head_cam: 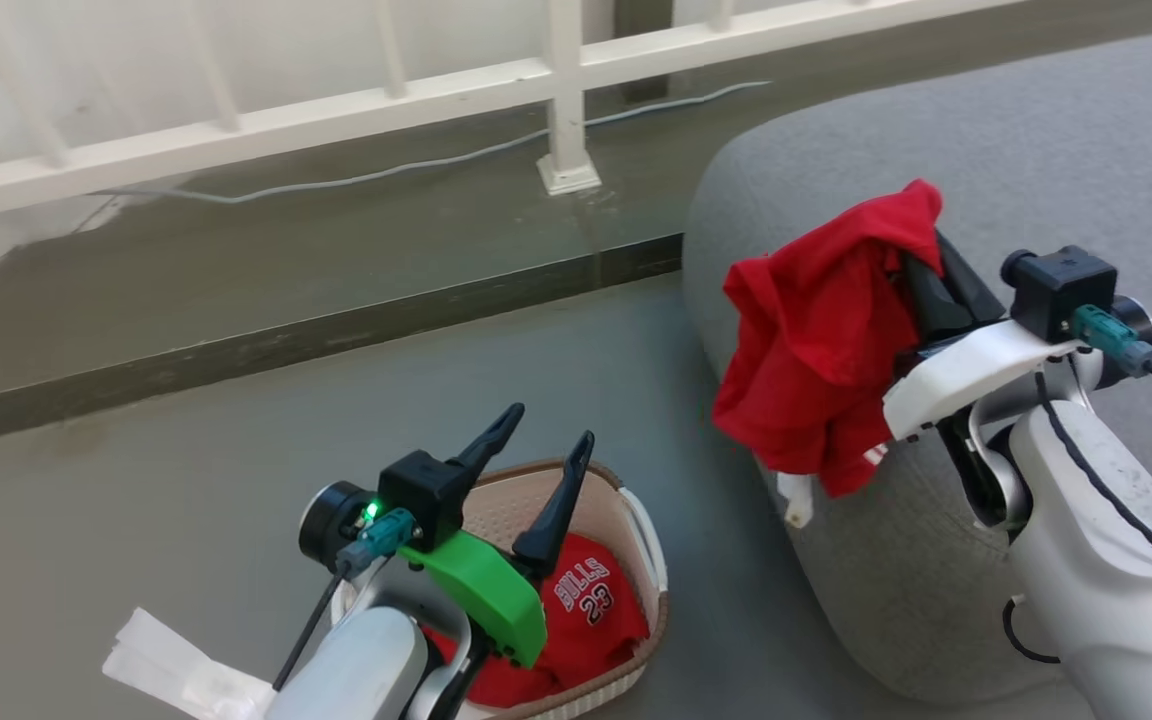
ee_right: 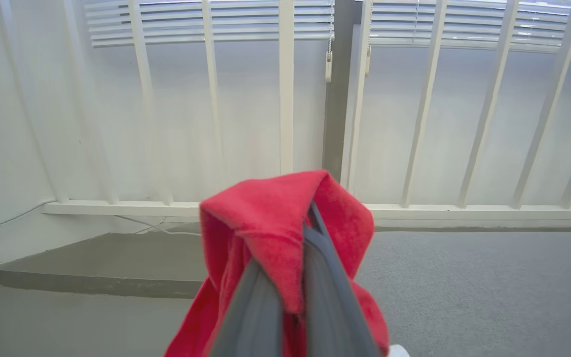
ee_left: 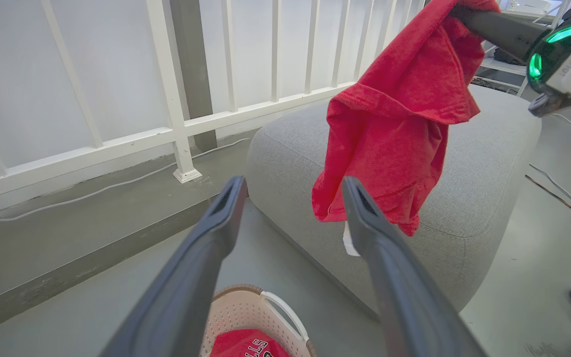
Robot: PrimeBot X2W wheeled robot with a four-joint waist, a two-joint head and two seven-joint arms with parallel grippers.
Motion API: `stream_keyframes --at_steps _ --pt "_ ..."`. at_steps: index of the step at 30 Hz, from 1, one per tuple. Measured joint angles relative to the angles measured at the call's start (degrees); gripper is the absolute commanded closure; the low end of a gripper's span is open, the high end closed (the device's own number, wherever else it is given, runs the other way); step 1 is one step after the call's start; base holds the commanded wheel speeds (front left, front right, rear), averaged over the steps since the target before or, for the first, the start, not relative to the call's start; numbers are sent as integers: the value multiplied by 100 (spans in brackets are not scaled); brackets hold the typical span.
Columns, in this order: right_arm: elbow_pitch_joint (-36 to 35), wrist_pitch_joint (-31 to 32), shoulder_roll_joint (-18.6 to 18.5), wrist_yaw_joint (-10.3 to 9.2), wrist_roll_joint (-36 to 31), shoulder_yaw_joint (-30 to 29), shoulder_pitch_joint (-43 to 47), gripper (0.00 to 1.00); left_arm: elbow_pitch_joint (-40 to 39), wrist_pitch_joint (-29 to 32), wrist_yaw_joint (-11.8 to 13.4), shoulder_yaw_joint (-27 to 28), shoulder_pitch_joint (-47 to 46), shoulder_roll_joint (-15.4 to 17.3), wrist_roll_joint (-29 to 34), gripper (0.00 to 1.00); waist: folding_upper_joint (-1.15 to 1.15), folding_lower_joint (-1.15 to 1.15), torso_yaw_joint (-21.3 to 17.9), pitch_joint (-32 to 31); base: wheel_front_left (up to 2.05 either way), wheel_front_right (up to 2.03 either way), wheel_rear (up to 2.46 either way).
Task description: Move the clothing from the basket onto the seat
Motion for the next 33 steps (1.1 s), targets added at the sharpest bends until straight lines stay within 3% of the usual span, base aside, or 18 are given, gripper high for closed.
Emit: stream_keyframes --at_steps 13,28,33 --pt "-369 0 -109 -109 18 -337 220 100 -209 -44 0 -171 97 3 207 0 0 0 -728 181 0 0 0" --pt "-701 0 -49 -158 124 -570 337 100 -413 73 0 -316 96 64 333 0 0 0 -966 690 0 0 0" --pt "-680 0 -78 -101 148 -570 -46 100 -598 199 4 -313 57 146 376 0 0 0 -957 941 0 0 0"
